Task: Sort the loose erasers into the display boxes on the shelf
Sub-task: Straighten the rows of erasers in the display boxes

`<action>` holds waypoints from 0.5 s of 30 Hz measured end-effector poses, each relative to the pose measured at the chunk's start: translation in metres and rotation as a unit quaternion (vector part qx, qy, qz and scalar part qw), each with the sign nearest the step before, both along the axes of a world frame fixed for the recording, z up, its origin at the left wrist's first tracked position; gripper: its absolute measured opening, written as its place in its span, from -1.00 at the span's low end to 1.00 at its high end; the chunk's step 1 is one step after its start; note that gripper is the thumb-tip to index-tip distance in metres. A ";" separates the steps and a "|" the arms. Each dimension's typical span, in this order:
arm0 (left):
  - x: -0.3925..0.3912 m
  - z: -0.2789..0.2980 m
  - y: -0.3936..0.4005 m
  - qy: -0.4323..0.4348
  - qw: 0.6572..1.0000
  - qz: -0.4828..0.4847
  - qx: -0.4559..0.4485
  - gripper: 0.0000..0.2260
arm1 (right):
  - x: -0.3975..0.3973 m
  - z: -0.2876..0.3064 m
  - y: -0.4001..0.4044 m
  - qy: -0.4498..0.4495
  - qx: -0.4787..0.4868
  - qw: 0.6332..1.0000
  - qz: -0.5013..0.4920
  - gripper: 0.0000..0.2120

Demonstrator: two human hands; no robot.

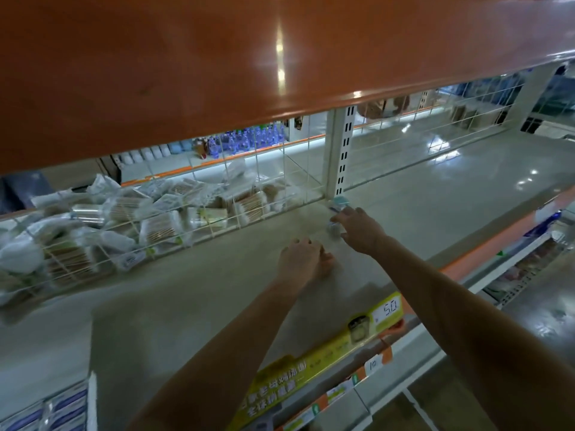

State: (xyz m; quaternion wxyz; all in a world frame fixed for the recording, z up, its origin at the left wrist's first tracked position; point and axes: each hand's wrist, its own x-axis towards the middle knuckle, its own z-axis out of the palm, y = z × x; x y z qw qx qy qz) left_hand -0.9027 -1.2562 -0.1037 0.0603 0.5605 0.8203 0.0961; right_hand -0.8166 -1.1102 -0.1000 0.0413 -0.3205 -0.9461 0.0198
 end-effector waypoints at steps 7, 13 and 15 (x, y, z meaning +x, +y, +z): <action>-0.006 -0.005 0.002 0.002 1.000 -0.004 0.014 -0.70 | -0.012 -0.010 0.004 0.038 0.070 0.997 0.023 -0.73; -0.009 0.006 -0.031 -0.053 0.994 -0.003 0.097 -0.72 | -0.010 0.001 -0.013 0.189 -0.070 0.978 0.049 -0.87; -0.011 0.013 -0.050 -0.098 0.986 0.009 0.137 -0.75 | -0.008 0.011 -0.031 0.243 -0.169 0.954 0.048 -0.87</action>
